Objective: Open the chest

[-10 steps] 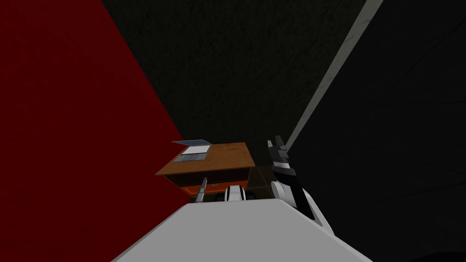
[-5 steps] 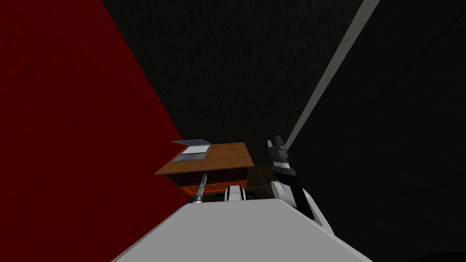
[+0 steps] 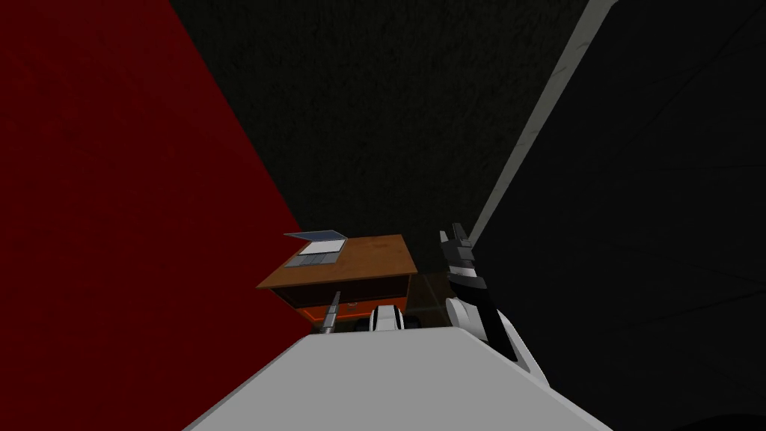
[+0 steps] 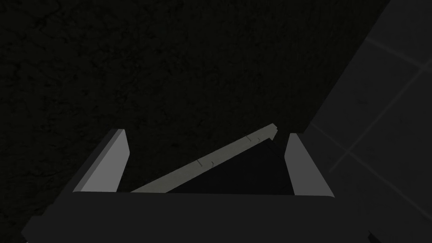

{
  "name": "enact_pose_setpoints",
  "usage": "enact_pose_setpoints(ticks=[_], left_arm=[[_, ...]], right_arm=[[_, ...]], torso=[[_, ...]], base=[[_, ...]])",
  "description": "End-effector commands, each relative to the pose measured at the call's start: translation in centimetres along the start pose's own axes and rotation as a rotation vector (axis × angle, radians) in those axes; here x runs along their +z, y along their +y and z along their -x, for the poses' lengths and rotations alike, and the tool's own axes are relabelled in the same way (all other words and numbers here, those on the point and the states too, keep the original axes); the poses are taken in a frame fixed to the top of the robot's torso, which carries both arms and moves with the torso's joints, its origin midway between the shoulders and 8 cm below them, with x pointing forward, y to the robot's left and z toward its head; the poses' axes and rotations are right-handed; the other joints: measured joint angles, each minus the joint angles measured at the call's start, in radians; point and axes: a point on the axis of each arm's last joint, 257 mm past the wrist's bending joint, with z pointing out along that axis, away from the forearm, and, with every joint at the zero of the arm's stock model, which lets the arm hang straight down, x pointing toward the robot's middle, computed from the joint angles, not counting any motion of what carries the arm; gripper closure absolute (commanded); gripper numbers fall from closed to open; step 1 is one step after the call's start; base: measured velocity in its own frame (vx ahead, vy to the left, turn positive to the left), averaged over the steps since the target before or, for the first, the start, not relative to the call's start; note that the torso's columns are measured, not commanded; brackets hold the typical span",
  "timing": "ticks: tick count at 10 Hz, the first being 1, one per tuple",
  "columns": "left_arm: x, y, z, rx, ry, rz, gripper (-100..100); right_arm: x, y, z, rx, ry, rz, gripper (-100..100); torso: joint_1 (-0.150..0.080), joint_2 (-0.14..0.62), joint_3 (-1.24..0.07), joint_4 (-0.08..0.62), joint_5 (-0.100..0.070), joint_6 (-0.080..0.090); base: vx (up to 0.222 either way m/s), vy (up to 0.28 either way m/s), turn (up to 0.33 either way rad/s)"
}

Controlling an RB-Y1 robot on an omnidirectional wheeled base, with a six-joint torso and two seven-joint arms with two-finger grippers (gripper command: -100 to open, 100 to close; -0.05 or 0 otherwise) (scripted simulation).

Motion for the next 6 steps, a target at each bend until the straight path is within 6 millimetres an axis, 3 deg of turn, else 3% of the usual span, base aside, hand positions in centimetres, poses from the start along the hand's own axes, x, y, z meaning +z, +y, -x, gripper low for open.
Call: enact_pose_setpoints(ticks=[1,3,6], left_arm=[[0.0,0.2,1.2,0.03,0.013,-0.004,-100],[0.4,0.4,2.7,0.063,0.029,-0.009,-100],[2.5,0.3,2.9,0.048,0.025,-0.008,-100]], right_arm=[[0.0,0.0,0.0,0.0,0.0,0.0,0],[0.0,0.0,0.0,0.0,0.0,0.0,0],[0.0,0.0,0.0,0.0,0.0,0.0,0]], torso=[[-0.005,0.003,0.001,0.002,-0.002,0.0],[-0.009,0.008,0.004,0.005,-0.005,0.0],[-0.009,0.009,0.004,0.004,-0.004,0.0]], base=[[0.0,0.0,0.0],[-0.018,-0.021,0.002],[-0.07,-0.078,0.003]])
